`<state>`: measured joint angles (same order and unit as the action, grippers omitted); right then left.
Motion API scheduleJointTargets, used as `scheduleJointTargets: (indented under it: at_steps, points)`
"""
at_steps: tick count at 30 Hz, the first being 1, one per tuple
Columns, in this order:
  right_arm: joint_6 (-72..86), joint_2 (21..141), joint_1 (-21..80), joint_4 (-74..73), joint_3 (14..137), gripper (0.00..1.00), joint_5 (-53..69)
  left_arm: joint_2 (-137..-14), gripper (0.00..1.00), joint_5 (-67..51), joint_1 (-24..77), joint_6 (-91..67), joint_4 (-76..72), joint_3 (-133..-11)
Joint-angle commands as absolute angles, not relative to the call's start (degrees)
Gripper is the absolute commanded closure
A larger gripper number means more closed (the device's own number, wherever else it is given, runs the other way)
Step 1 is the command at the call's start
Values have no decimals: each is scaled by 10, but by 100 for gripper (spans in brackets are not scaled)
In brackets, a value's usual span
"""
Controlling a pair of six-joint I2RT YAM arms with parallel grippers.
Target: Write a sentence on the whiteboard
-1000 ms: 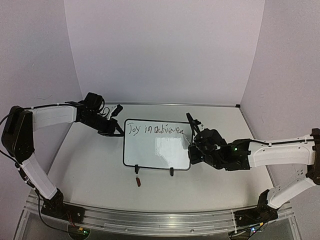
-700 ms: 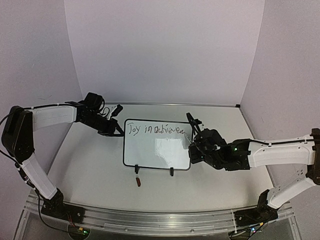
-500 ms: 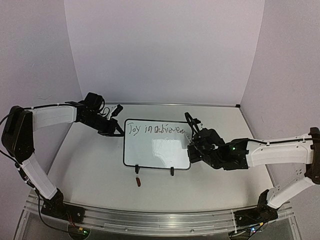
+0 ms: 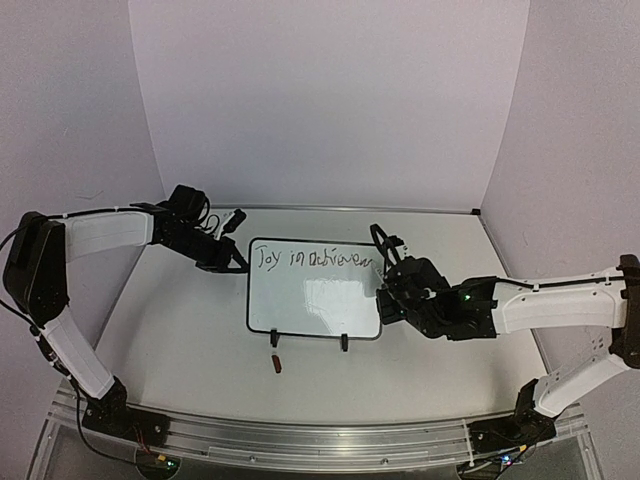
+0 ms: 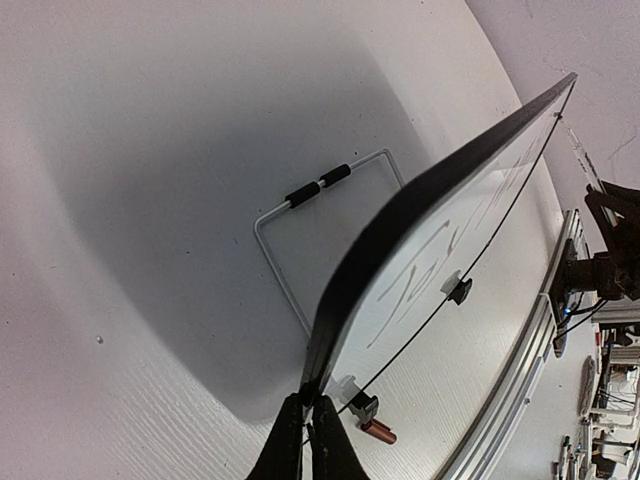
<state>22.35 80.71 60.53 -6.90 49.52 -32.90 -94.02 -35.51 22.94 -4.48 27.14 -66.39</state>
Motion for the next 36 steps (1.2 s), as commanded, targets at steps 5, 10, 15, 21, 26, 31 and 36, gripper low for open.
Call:
scheduleJointTargets:
  at_steps: [5,10,15,21,26,31,36]
  points:
    - [240,803,606,-81,502,100,-329,-943,96,-347,230,-41,274,-690]
    - [247,785,607,-83,487,100,-317,-945,96,-345,231,-42,276,-692]
    - [247,780,611,-84,483,100,-313,-945,96,-345,230,-42,276,-692]
    - [254,781,616,-86,479,100,-310,-946,96,-345,230,-42,275,-692]
    - [257,781,619,-89,477,100,-308,-946,96,-345,230,-42,275,-693]
    - [260,776,623,-93,475,100,-313,-946,96,-345,230,-42,275,-693]
    - [253,773,624,-94,482,100,-318,-944,96,-343,230,-42,275,-693]
